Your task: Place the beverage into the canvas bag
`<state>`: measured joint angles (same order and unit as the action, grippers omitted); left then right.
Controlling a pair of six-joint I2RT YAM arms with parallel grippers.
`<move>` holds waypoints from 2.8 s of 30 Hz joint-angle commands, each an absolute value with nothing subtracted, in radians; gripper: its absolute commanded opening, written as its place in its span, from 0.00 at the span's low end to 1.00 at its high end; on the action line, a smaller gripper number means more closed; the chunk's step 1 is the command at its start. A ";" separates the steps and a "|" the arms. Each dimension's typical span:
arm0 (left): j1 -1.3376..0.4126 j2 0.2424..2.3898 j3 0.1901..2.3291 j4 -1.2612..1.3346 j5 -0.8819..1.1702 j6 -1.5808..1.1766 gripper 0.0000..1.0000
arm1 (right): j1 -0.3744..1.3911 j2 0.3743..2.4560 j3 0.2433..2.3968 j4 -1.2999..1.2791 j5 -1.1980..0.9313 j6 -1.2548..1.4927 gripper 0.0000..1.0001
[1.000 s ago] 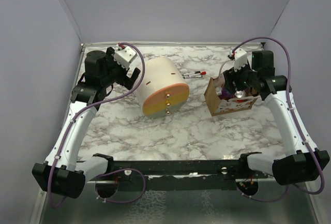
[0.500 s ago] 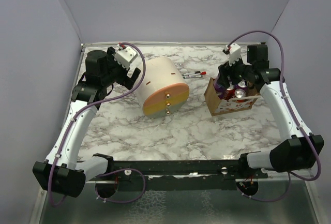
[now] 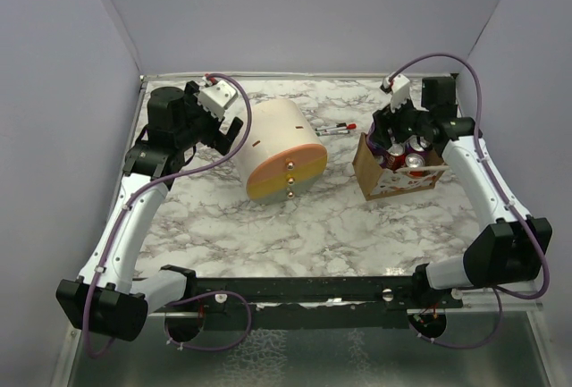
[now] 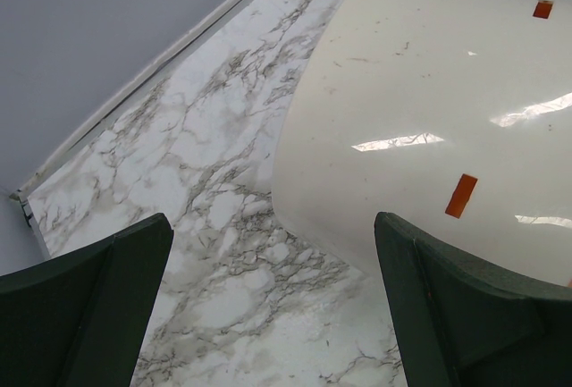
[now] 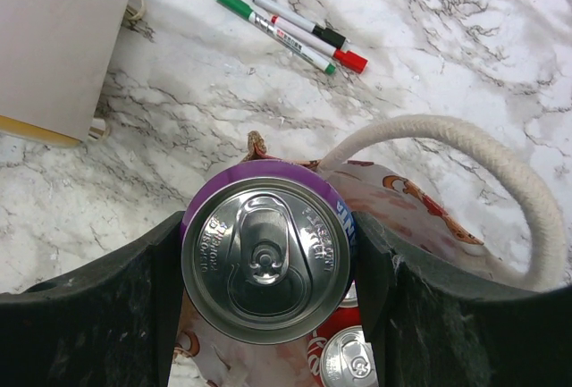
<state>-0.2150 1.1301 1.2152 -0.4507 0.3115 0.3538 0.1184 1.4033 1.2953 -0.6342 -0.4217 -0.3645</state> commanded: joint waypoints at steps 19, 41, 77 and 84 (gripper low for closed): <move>-0.208 1.066 1.201 -0.449 0.350 0.352 0.99 | 0.124 1.318 1.298 -0.638 -0.487 -0.394 0.21; -0.209 1.088 1.262 -0.480 0.432 0.318 0.96 | 0.124 1.260 1.272 -0.985 -0.492 -0.457 0.17; -0.219 1.136 1.261 -0.486 0.422 0.354 0.95 | 0.124 1.211 1.259 -0.876 -0.299 -0.368 0.14; -0.218 1.171 1.304 -0.508 0.355 0.411 0.95 | 0.123 1.185 1.298 -0.868 -0.182 -0.390 0.14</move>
